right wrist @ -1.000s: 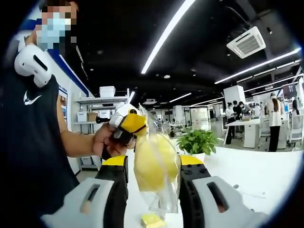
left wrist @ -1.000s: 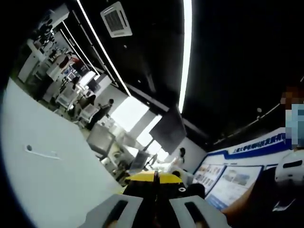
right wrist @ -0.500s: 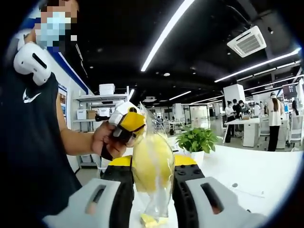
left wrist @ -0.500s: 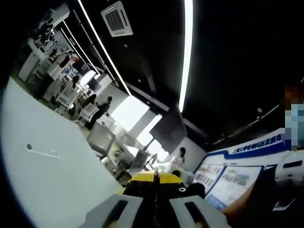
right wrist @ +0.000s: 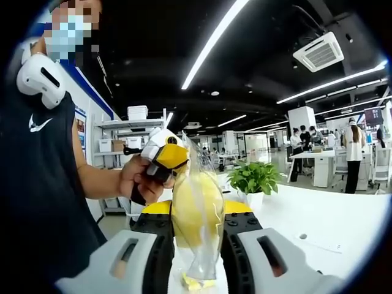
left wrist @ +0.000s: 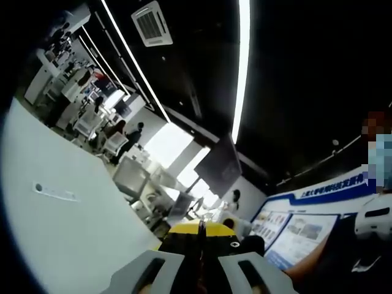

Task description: Compare the silicone blocks by pressing each to a similar depth, holding the contact briefly, and releasing to observe deformation and rebound differences across the visible hardness samples.

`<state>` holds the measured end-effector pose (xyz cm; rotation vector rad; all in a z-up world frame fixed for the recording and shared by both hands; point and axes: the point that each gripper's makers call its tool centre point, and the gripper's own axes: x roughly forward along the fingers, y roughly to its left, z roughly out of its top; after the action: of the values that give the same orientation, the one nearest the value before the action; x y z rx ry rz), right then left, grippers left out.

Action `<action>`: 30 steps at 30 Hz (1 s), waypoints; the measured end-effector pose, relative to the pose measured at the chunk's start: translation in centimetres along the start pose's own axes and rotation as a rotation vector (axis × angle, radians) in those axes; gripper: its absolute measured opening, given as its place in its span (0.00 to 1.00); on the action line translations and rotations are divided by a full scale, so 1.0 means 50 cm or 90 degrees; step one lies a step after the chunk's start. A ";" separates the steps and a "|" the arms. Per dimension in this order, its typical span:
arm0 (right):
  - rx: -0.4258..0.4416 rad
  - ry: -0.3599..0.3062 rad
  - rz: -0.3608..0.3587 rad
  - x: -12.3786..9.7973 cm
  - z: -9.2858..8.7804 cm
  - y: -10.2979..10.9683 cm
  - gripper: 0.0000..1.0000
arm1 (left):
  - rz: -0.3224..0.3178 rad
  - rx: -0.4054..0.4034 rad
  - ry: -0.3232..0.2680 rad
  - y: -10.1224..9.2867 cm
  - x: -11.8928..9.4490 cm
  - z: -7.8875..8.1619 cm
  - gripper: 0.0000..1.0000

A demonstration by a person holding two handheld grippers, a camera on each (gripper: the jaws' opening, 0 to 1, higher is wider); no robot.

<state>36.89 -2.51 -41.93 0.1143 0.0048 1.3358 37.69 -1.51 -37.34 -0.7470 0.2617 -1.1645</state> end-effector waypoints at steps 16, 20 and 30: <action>-0.001 0.032 0.004 0.000 -0.010 0.000 0.17 | 0.002 -0.002 0.010 0.006 0.000 -0.005 0.00; -0.003 0.037 0.004 0.002 -0.013 0.002 0.15 | 0.002 -0.001 0.011 0.008 -0.002 -0.006 0.00; 0.026 0.060 0.010 0.000 -0.024 0.008 0.09 | 0.007 0.008 0.024 0.011 -0.006 -0.016 0.00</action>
<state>36.40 -2.33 -43.09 0.0853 0.1113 1.3568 37.56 -1.46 -38.35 -0.7126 0.2902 -1.1692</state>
